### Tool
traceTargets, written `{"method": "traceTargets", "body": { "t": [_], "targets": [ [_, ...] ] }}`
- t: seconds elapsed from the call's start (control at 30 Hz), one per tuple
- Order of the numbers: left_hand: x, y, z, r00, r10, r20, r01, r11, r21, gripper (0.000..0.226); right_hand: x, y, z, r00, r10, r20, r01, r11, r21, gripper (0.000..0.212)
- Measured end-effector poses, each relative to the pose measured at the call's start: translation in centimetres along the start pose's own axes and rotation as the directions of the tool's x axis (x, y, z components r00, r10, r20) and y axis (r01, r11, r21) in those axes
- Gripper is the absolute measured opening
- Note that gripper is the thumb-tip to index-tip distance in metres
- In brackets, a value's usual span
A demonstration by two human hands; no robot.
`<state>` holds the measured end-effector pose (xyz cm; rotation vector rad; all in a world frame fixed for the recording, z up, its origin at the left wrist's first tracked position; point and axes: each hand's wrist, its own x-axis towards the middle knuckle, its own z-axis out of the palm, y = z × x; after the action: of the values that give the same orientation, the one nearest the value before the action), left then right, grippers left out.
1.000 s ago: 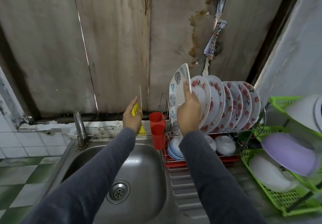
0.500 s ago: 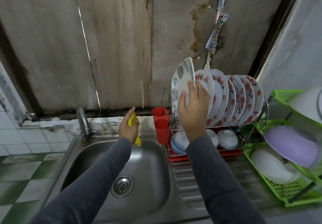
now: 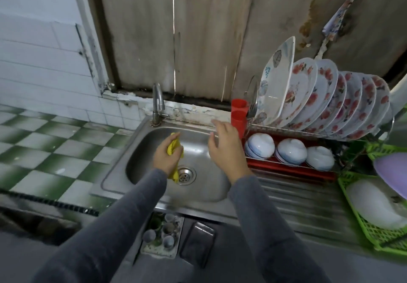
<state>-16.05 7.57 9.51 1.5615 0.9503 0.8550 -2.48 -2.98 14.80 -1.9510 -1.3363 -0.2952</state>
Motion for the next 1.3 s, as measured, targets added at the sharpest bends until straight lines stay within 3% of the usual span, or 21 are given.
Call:
{"method": "traceTargets", "body": {
  "t": [0.17, 0.23, 0.37, 0.6, 0.77, 0.9, 1.1, 1.3],
  "targets": [
    [-3.3, -1.7, -4.5, 0.953, -0.303, -0.009, 0.281, 0.893, -0.351, 0.023, -4.2, -2.3, 4.2, 0.956, 0.016, 0.293, -0.010, 1.000, -0.022, 0.040],
    [-4.3, -2.8, -6.4, 0.946, -0.325, -0.015, 0.301, 0.892, -0.336, 0.029, -5.3, -3.4, 5.9, 0.922, 0.008, 0.388, 0.000, 1.000, -0.019, 0.039],
    [-6.1, -6.0, -12.0, 0.953, -0.289, -0.096, 0.263, 0.940, -0.217, 0.063, -6.4, -6.3, 9.9, 0.847, -0.022, 0.532, 0.036, 0.999, -0.016, 0.038],
    [-8.9, -9.7, -22.3, 0.926, -0.278, -0.256, 0.248, 0.958, -0.144, 0.044, -7.6, -13.9, 17.9, 0.704, -0.108, 0.702, 0.127, 0.992, 0.025, 0.037],
    [-8.9, -12.6, -30.9, 0.879, -0.260, -0.399, 0.271, 0.962, -0.029, 0.040, -7.7, -21.2, 24.6, 0.617, -0.135, 0.775, 0.197, 0.980, 0.014, 0.037],
    [-8.1, -15.2, -38.0, 0.861, -0.268, -0.432, 0.332, 0.940, 0.079, 0.037, -7.9, -27.0, 30.0, 0.562, -0.140, 0.815, 0.237, 0.971, 0.003, 0.036],
    [-7.0, -18.2, -46.0, 0.820, -0.300, -0.488, 0.360, 0.932, 0.032, 0.044, -8.1, -33.6, 36.9, 0.469, -0.130, 0.873, 0.249, 0.968, 0.011, 0.035],
    [-4.3, -21.5, -51.1, 0.772, -0.374, -0.514, 0.415, 0.909, -0.038, 0.048, -7.0, -37.4, 42.6, 0.469, -0.158, 0.869, 0.277, 0.960, 0.025, 0.037]
  ]
}}
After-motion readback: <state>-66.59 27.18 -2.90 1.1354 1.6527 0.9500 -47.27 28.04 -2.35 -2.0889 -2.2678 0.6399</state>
